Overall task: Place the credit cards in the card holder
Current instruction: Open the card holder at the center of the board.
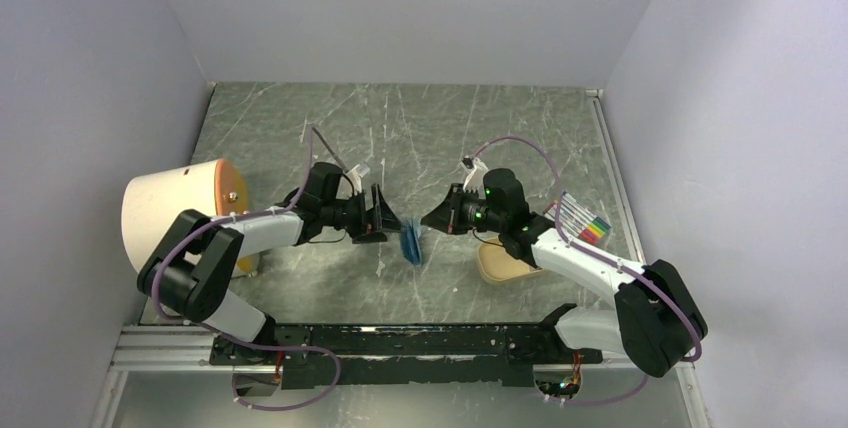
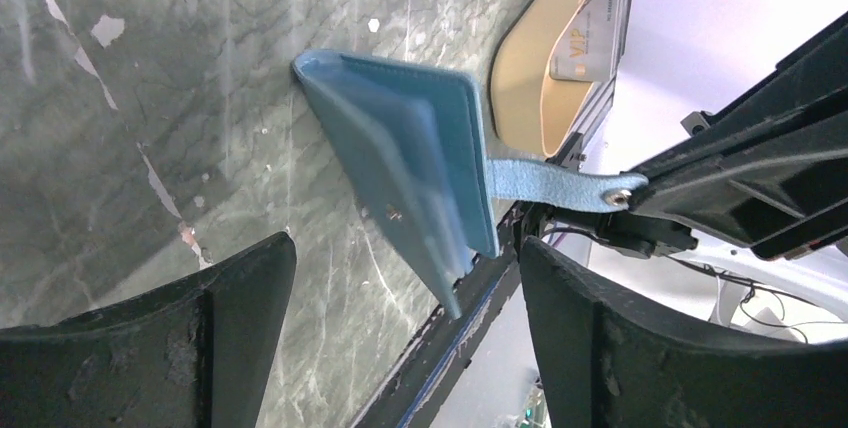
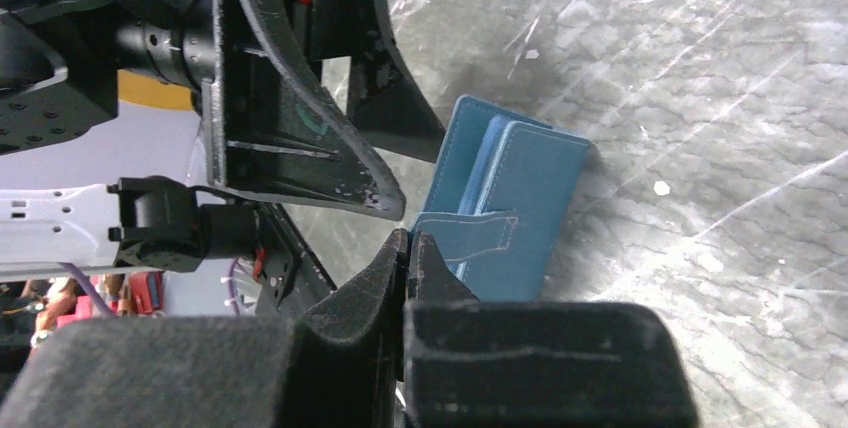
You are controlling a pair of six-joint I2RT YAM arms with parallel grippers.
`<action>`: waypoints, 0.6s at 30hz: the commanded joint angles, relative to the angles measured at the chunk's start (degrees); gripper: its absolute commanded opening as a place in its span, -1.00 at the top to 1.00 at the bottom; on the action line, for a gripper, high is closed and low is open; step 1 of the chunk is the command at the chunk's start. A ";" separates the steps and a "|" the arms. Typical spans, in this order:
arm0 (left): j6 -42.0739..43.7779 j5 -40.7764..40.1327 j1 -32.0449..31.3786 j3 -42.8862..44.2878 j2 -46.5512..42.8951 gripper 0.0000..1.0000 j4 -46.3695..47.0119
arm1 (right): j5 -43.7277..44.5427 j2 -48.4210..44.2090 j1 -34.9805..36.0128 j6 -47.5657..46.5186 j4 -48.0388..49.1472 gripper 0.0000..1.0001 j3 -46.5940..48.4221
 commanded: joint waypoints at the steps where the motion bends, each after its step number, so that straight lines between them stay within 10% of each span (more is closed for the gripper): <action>1: 2.85 0.42 -0.83 2.42 0.79 -0.77 0.25 | -2.81 0.04 0.19 2.05 4.05 1.00 -0.54; 18: 0.74 -1.95 -1.38 -0.38 3.90 -0.41 3.80 | 9.68 1.09 -1.48 -3.62 -4.62 1.00 -2.24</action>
